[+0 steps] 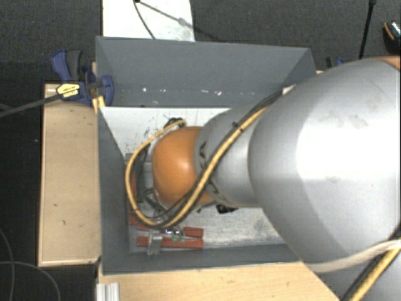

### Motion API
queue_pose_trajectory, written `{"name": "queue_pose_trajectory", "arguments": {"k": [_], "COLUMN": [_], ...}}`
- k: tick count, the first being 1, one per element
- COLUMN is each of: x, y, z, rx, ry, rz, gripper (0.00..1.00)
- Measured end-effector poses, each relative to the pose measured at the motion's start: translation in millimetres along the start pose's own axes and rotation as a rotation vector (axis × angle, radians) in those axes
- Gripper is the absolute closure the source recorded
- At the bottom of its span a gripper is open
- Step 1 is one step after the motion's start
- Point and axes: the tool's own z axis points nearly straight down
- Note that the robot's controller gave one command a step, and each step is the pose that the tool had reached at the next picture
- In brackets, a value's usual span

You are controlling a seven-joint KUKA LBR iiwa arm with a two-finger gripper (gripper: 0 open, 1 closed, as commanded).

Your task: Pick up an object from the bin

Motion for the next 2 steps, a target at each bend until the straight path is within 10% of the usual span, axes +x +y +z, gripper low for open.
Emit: {"name": "queue_pose_trajectory", "arguments": {"k": [1,2], "x": [0.2,-2.4], "y": [0.3,1.3], "z": [-0.2,-114.9], "rx": [0.0,-0.003], "ry": [0.001,-0.005], "rz": [0.001,-0.003], "gripper": [1.0,1.0]}}
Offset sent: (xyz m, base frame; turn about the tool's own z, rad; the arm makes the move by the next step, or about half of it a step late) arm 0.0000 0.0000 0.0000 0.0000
